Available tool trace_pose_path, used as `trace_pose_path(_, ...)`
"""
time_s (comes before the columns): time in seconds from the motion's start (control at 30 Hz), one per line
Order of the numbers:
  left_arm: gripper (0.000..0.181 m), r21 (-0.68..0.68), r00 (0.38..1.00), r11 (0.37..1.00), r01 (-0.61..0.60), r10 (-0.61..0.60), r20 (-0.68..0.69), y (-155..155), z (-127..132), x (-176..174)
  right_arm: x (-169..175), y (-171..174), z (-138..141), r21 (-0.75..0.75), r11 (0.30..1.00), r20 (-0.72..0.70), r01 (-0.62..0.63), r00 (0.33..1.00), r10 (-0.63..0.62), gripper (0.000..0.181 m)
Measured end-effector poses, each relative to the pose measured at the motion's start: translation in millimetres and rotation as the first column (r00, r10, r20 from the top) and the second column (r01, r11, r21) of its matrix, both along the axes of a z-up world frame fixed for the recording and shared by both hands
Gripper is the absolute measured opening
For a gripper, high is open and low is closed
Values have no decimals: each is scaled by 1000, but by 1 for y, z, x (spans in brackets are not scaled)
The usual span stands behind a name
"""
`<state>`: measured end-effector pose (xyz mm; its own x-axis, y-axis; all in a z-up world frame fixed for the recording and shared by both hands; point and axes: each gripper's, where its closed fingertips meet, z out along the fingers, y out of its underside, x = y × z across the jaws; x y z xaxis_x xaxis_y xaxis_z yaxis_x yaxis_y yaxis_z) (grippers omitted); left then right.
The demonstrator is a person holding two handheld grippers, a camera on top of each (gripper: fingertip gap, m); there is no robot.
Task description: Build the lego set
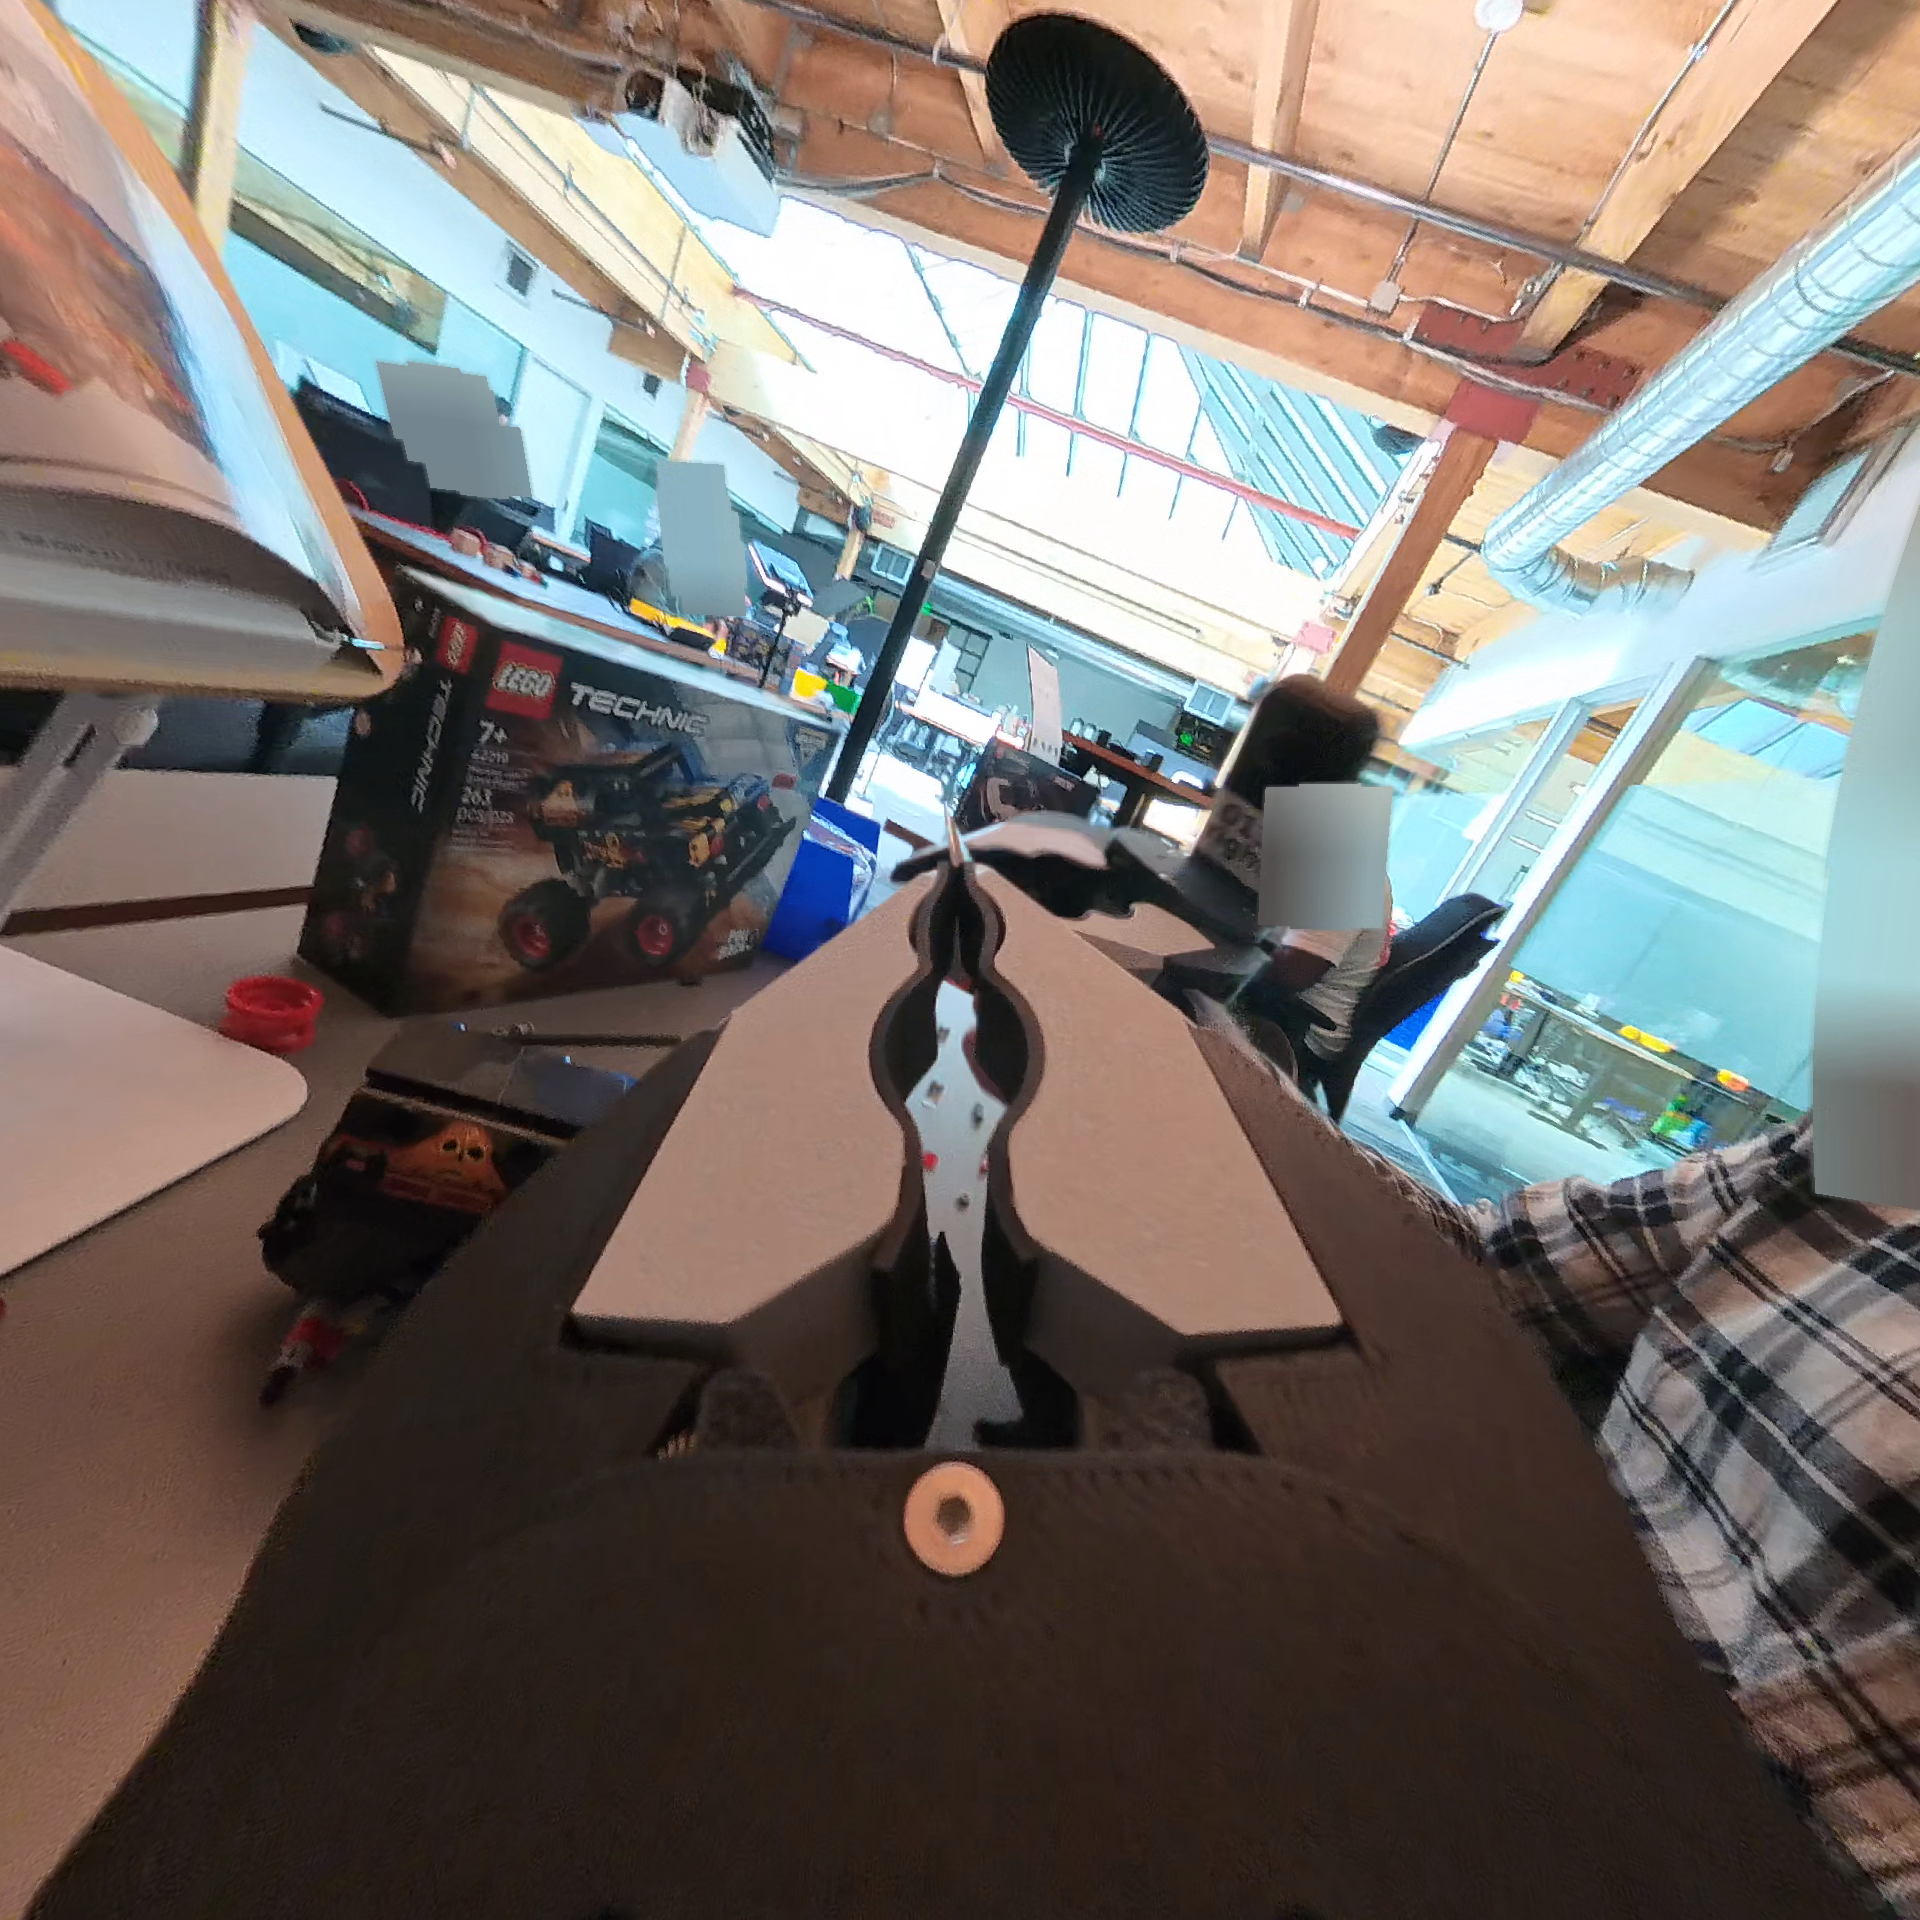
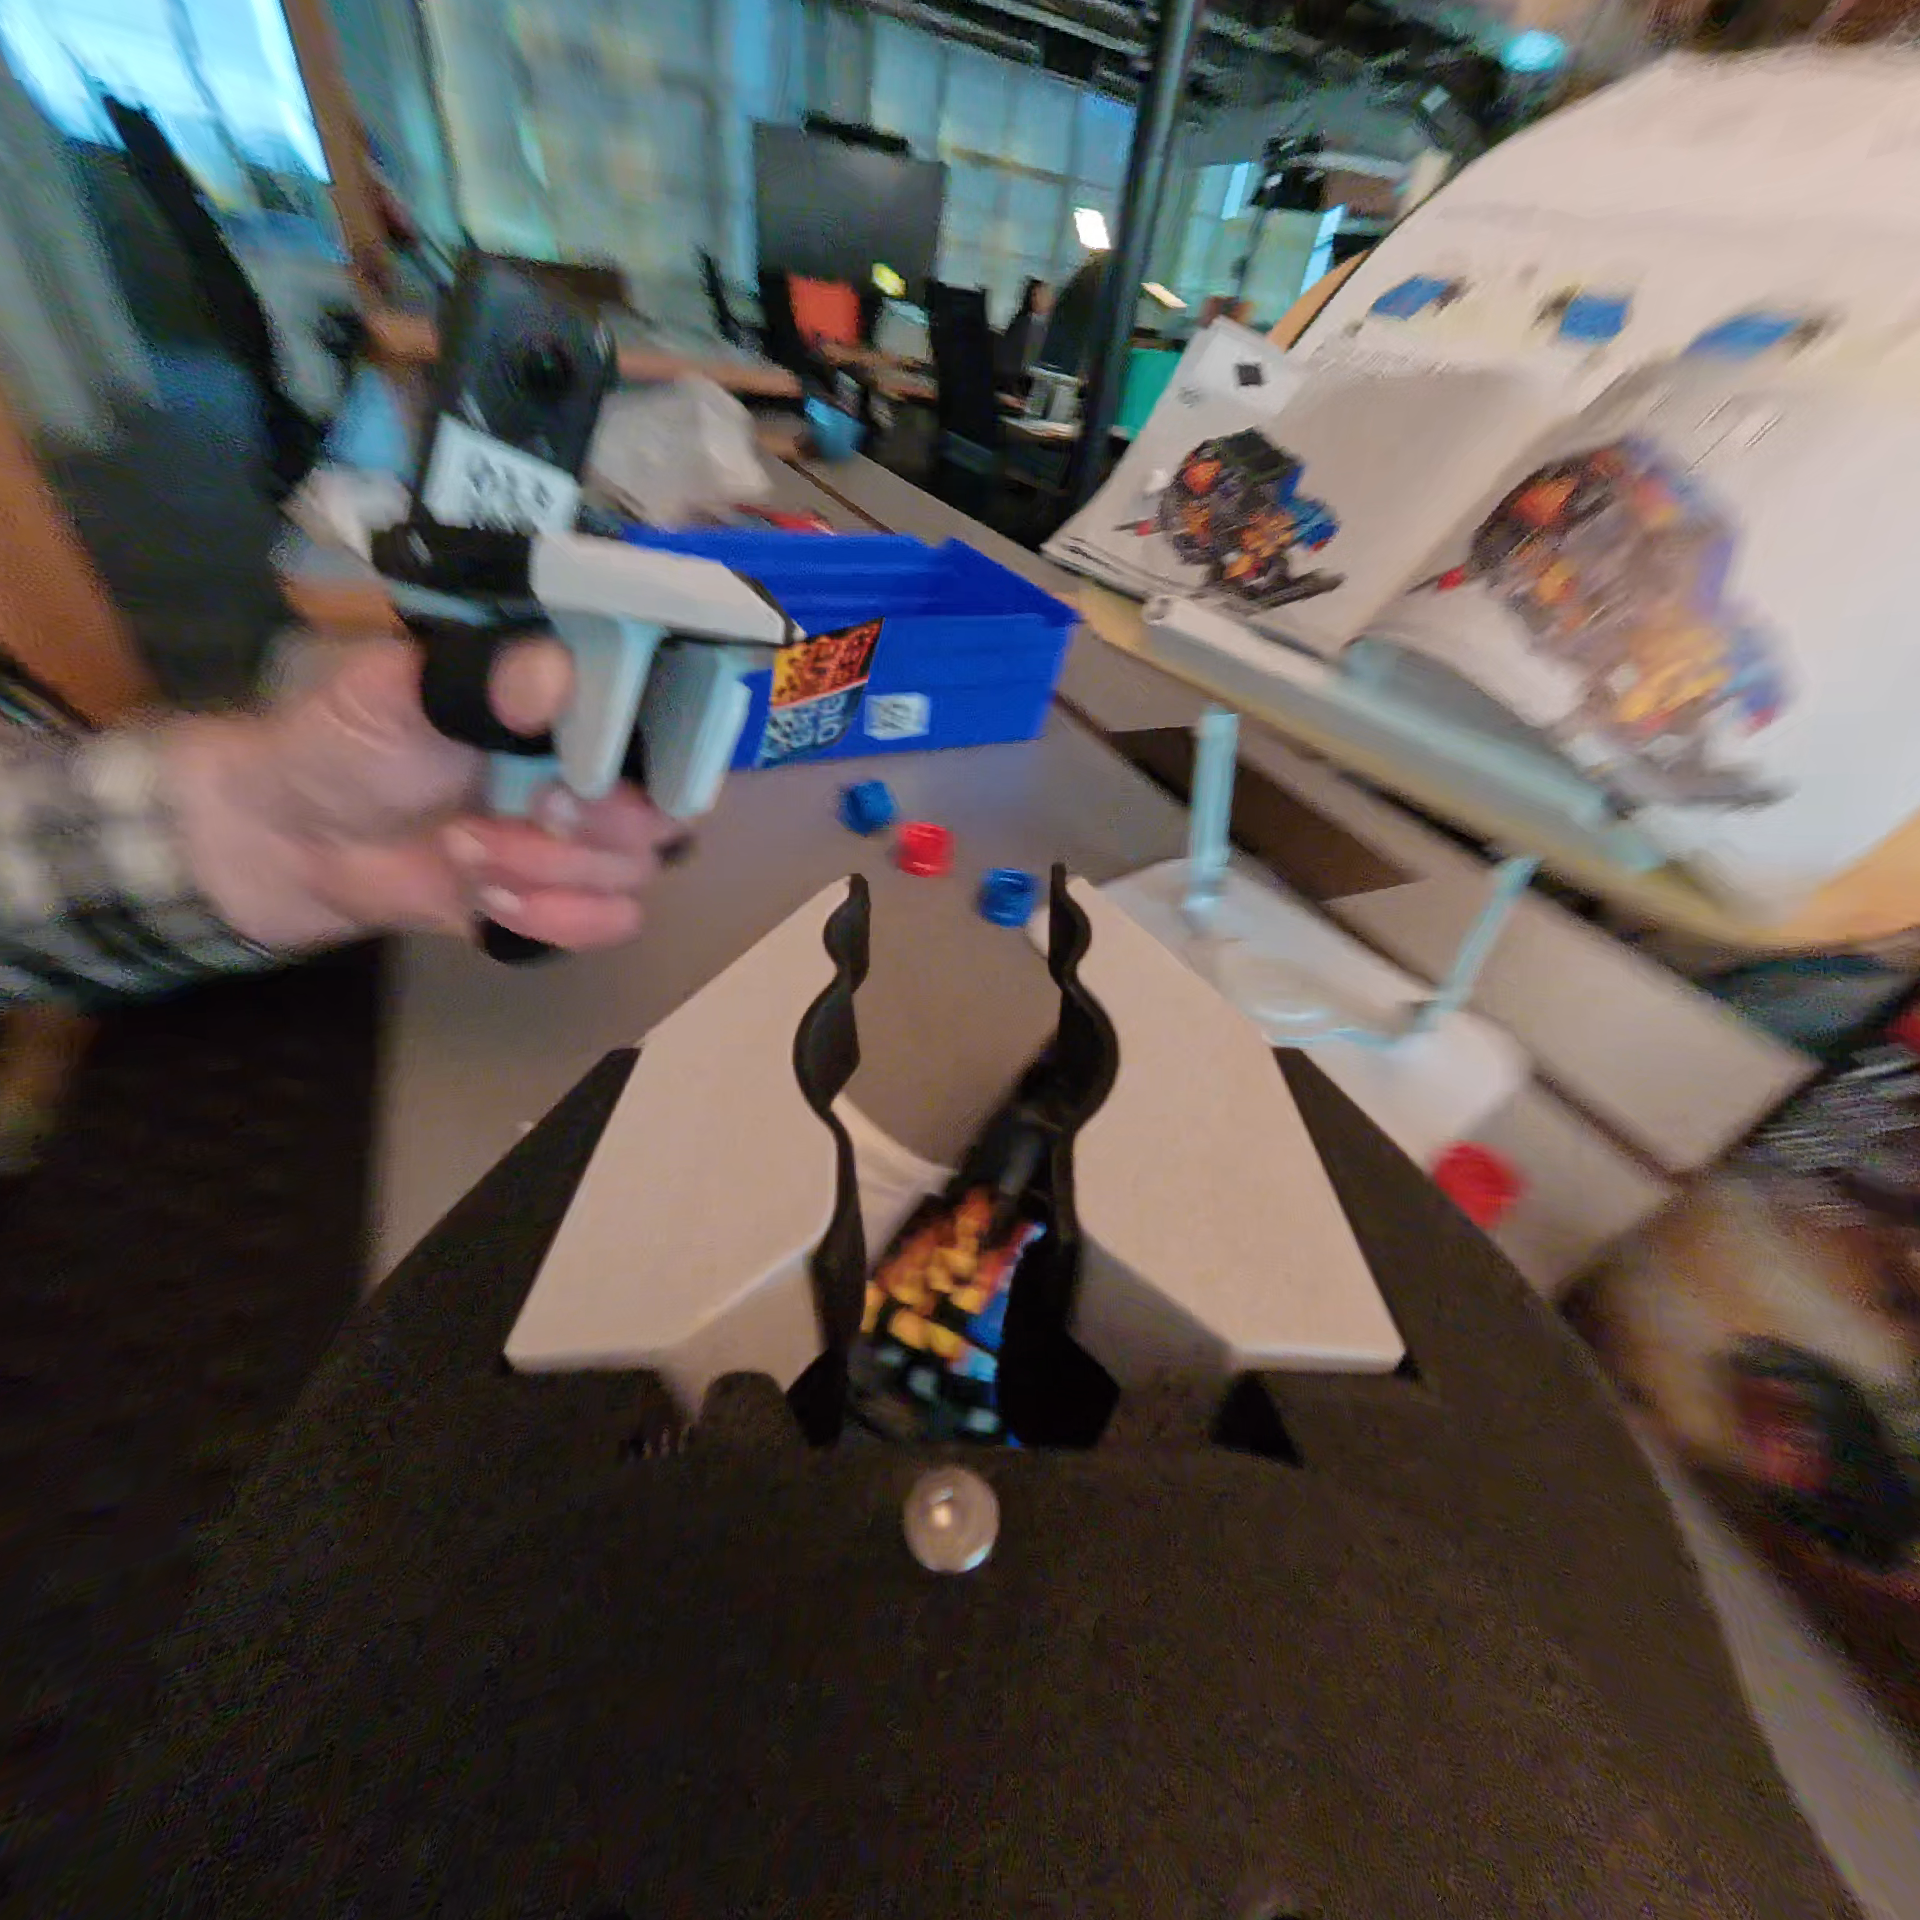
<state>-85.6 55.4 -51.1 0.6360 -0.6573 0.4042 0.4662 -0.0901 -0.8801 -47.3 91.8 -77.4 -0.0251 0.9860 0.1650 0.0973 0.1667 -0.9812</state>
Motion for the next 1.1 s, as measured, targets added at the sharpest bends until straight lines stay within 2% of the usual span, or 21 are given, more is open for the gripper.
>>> trace_pose_path(0.07,0,29,1000,999,-31,30,4,3,6,-1,-2,-5,2,-225,970,-36,-97,995,91,32)
trace_pose_path(0.13,0,51,998,997,-65,66,-18,8,7,0,-5,-10,8,-371,913,-104,-172,984,143,28)
trace_pose_path(0.3,0,82,996,993,-89,90,-7,17,9,5,-15,-18,15,-516,819,-183,-249,967,178,16)
trace_pose_path(0.4,0,91,995,990,-104,104,3,20,8,6,-21,-18,15,-531,805,-192,-263,963,188,10)
trace_pose_path(0.47,0,92,994,990,-106,106,6,21,7,7,-19,-15,21,-533,800,-221,-276,958,183,0)
trace_pose_path(0.7,0,100,993,988,-114,113,17,22,5,8,-19,-6,27,-508,818,-198,-269,961,193,0)
trace_pose_path(0.93,0,59,993,992,-114,114,10,28,-5,7,-21,0,23,-484,837,-67,-255,965,255,0)
trace_pose_path(1.1,0,23,985,986,-164,165,-46,32,-12,-2,-19,12,17,-486,837,33,-252,952,306,0)
